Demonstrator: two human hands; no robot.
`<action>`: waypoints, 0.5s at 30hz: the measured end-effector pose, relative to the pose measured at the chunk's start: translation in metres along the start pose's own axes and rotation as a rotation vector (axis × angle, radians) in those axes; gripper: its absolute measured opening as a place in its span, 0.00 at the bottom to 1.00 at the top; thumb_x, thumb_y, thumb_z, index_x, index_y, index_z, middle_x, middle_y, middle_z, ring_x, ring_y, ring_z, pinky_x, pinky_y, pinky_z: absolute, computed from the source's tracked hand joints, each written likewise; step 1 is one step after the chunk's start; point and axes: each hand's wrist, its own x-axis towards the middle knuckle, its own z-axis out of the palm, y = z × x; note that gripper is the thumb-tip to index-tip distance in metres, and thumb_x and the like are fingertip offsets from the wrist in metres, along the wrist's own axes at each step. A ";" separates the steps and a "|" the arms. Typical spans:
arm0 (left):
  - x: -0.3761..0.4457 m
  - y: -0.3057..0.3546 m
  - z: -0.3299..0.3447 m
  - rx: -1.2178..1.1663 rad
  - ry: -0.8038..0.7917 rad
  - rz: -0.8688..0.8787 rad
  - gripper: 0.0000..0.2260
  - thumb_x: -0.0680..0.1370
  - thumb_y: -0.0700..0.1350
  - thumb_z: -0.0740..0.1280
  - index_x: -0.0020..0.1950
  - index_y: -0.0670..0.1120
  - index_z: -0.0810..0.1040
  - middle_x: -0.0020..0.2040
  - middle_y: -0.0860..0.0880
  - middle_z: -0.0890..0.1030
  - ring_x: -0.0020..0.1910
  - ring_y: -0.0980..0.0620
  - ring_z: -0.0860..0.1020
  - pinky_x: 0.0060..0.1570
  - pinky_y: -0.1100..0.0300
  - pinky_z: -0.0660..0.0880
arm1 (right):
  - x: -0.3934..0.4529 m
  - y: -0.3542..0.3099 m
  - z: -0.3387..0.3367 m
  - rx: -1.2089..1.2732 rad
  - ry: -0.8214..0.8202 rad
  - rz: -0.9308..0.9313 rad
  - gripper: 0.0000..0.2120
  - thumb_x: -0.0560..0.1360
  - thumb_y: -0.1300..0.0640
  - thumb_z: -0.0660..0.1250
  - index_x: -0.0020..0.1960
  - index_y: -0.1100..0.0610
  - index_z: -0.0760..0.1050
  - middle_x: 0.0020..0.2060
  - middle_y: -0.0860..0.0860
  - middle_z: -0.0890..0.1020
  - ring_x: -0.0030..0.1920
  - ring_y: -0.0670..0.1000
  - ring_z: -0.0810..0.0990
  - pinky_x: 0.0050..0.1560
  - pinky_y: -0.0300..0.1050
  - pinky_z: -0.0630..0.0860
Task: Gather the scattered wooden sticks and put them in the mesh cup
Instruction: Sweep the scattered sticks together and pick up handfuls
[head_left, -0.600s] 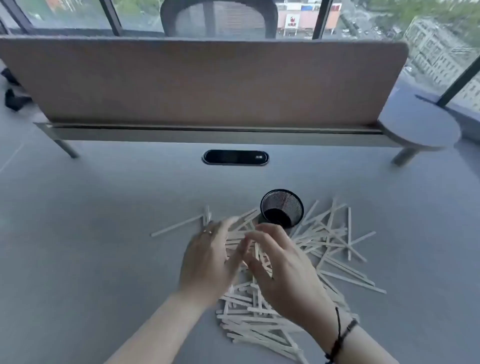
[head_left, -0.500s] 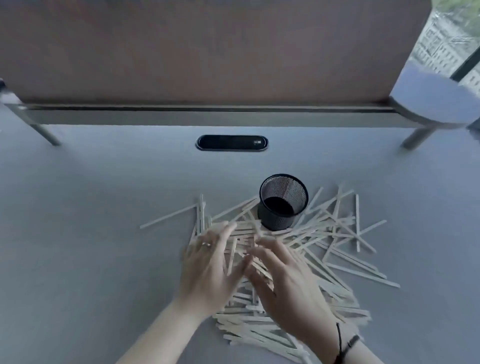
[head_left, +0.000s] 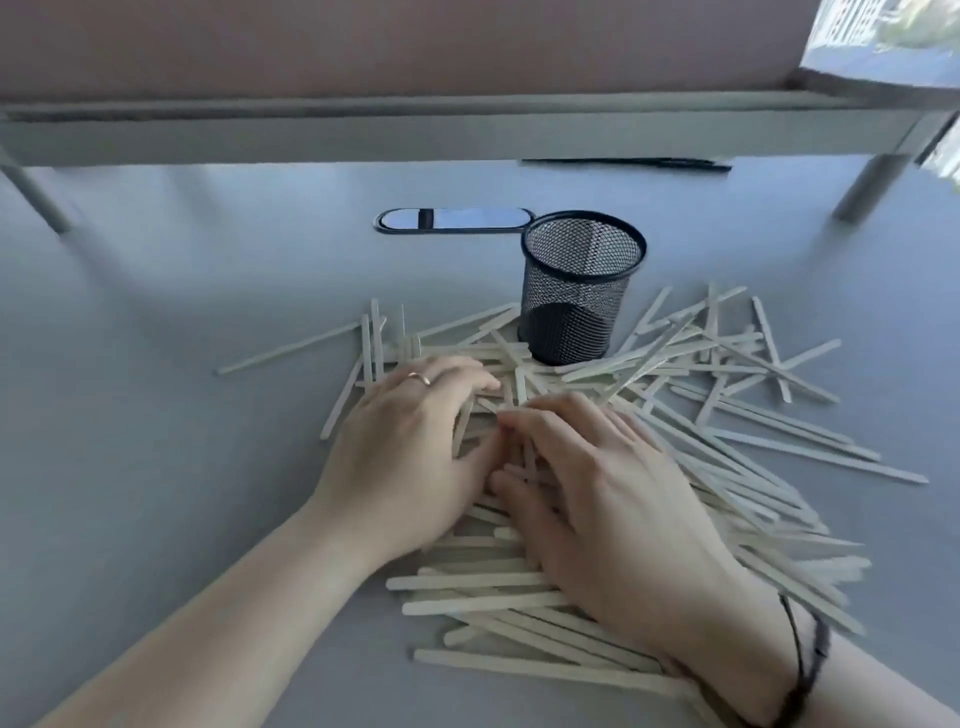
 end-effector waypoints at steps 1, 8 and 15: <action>-0.001 -0.002 0.003 -0.034 -0.003 0.003 0.22 0.75 0.62 0.61 0.62 0.53 0.80 0.64 0.57 0.80 0.64 0.54 0.77 0.64 0.52 0.74 | -0.002 0.000 0.003 -0.003 0.018 -0.006 0.18 0.77 0.42 0.63 0.63 0.48 0.74 0.57 0.44 0.78 0.55 0.50 0.78 0.56 0.50 0.74; -0.038 -0.002 0.005 -0.122 0.128 0.012 0.13 0.78 0.53 0.70 0.58 0.48 0.82 0.59 0.57 0.79 0.60 0.55 0.78 0.62 0.57 0.74 | -0.032 -0.001 -0.012 0.154 0.209 0.056 0.30 0.75 0.27 0.56 0.62 0.48 0.78 0.54 0.44 0.81 0.54 0.50 0.81 0.53 0.50 0.77; -0.045 0.006 -0.012 -0.076 0.137 -0.023 0.23 0.74 0.64 0.63 0.59 0.49 0.82 0.62 0.54 0.80 0.62 0.53 0.79 0.64 0.51 0.75 | -0.039 0.002 -0.038 0.003 -0.240 -0.083 0.48 0.58 0.18 0.63 0.74 0.32 0.56 0.67 0.38 0.66 0.69 0.44 0.64 0.70 0.50 0.66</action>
